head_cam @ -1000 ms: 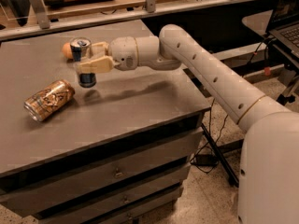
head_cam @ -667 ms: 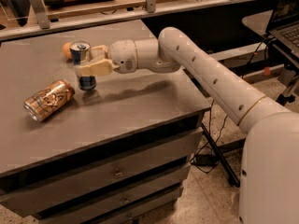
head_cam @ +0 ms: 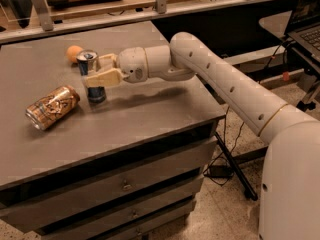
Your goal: Move redbull can near orange can
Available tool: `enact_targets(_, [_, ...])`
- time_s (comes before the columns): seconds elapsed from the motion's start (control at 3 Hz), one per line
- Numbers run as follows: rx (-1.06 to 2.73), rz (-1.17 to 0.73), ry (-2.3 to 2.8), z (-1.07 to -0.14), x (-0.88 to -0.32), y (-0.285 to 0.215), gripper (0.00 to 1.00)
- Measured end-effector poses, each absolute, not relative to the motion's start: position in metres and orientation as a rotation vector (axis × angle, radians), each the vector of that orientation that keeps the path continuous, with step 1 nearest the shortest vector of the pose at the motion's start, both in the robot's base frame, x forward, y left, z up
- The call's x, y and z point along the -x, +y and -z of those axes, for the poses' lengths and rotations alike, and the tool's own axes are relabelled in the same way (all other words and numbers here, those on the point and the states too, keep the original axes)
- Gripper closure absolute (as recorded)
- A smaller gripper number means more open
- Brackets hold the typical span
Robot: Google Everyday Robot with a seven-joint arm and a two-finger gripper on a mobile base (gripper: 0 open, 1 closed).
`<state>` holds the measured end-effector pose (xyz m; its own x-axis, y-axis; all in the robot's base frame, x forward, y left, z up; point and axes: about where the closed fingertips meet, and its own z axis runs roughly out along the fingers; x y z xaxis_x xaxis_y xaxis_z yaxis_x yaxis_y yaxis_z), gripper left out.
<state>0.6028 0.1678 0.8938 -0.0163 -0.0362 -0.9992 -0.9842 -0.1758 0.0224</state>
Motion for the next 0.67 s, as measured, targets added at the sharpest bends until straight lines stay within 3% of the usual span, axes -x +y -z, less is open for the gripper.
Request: enact_targets(0.67, [1.362,-1.345,1.153,-0.8950,-0.6001,0.1729,0.32])
